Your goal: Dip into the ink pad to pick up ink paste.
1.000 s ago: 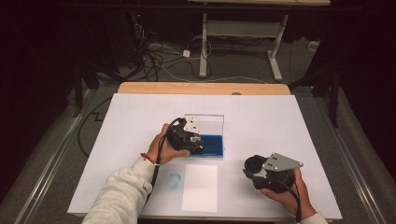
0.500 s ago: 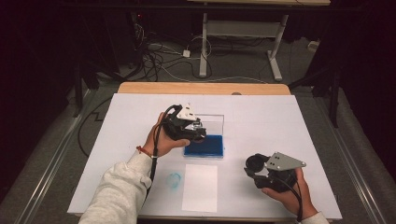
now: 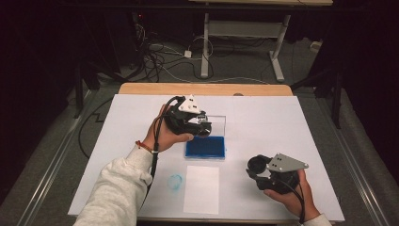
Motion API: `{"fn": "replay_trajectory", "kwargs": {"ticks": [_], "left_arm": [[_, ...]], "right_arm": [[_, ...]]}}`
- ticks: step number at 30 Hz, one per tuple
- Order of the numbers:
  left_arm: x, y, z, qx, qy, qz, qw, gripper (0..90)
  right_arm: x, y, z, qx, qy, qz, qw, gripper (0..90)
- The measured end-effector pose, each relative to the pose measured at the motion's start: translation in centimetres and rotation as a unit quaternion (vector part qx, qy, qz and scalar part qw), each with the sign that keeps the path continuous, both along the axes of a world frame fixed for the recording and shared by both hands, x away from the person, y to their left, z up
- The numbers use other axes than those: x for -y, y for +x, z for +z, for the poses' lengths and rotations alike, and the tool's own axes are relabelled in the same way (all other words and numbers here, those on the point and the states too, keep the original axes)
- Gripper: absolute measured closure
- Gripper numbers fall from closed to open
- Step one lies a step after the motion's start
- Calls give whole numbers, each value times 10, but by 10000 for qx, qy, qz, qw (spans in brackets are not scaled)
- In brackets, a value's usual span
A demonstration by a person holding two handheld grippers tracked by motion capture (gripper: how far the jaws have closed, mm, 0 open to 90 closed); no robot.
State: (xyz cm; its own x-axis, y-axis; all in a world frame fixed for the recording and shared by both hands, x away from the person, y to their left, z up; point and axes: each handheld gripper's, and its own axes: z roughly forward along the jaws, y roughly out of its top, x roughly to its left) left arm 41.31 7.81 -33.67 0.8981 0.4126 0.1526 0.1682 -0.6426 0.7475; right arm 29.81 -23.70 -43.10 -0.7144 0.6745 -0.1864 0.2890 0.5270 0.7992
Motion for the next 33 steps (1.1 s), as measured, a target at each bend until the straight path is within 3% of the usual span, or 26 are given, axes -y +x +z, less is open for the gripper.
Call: {"fn": "replay_trajectory", "kwargs": {"ticks": [7, 16, 24, 33], "left_arm": [[13, 9, -18, -151, 55, -97, 9998, 552], [44, 13, -58, -380, 490, -348, 9975, 552], [54, 17, -83, -403, 837, -215, 9954, 552], [49, 19, -87, -531, 611, -196, 9965, 553]], "right_arm": [[1, 1, -1, -14, -10, 2, 10000, 380], [1, 1, -3, -40, -49, 13, 10000, 380], [0, 2, -5, -59, -91, 51, 9999, 379], [-2, 2, -6, -103, -118, 69, 9999, 379]]}}
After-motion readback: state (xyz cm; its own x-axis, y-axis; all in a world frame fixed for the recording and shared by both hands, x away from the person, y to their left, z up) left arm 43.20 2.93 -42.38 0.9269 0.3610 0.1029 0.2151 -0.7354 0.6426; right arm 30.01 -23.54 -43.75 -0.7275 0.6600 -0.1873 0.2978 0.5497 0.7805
